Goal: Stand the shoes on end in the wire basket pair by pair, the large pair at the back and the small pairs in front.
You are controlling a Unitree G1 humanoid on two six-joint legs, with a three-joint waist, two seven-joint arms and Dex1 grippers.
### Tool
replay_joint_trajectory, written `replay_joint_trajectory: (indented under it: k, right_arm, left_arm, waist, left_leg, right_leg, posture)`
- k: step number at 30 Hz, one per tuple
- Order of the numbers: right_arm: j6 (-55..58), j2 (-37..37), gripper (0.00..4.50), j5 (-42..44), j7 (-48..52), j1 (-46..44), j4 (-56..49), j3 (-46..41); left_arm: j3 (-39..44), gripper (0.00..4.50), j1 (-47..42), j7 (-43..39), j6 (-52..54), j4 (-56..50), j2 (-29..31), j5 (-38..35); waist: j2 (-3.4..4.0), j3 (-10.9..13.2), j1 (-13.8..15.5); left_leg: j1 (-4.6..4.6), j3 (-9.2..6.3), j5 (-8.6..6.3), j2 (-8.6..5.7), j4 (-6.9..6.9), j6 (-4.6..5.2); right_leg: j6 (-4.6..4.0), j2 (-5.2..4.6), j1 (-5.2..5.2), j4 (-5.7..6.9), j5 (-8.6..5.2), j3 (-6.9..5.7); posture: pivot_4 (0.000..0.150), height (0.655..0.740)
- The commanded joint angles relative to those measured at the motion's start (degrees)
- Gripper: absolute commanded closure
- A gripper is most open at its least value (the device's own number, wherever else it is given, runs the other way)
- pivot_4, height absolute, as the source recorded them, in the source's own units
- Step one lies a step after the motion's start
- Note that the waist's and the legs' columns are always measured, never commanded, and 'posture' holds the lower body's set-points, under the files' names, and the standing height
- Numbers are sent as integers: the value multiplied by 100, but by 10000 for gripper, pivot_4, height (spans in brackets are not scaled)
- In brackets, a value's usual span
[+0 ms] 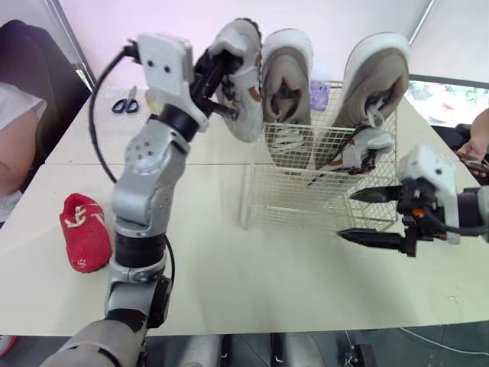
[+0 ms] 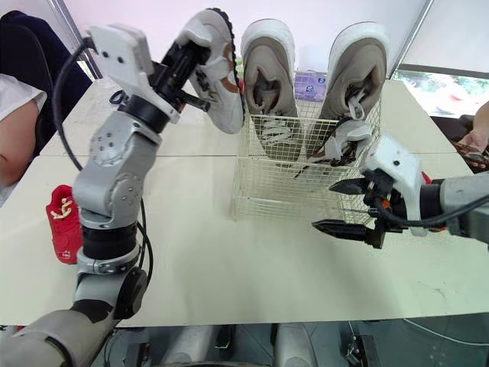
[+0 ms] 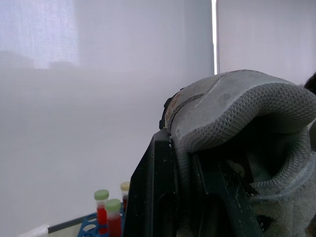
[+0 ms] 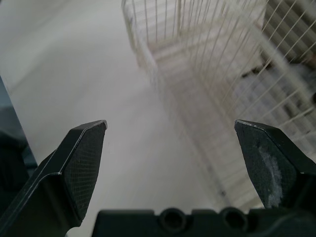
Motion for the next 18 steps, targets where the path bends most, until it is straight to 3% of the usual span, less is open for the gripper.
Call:
replay_joint_trajectory:
  k: [1,9,14,18]
  right_arm:
    - [122,30,0,97,-204,140,-231,-538]
    - [165,204,0,239,-546,333,-420,-650]
    - [111,290,0,235,-649,429,-474,-566]
    - [32,271,0,196,-620,534,-425,-595]
  left_arm:
    - [-167,44827,-223,-80,-382,-85,-166,67]
    - [-391,44827,-47,-59,-325,-316,-326,141]
    - [-763,44827,401,175,-538,-457,-398,741]
    - [-733,44827,617,296,-321,-785,-427,774]
  waist:
    - [0,0,7]
    - [-1,0,13]
    - [0,0,10]
    - [2,-2,6]
  left_leg:
    - [-2,0,-2,2,5,2]
    - [-9,-1,-21,2,41,20]
    - [-12,0,-31,1,57,33]
    - [-9,0,-32,2,56,32]
  right_leg:
    - [0,1,2,0,0,-1]
    - [2,1,17,-3,0,-6]
    - [3,-1,29,-14,0,-6]
    - [3,-1,29,-13,0,-6]
  posture:
    - [1500,7400]
    - [1500,7400]
    - [1500,7400]
    - [1500,7400]
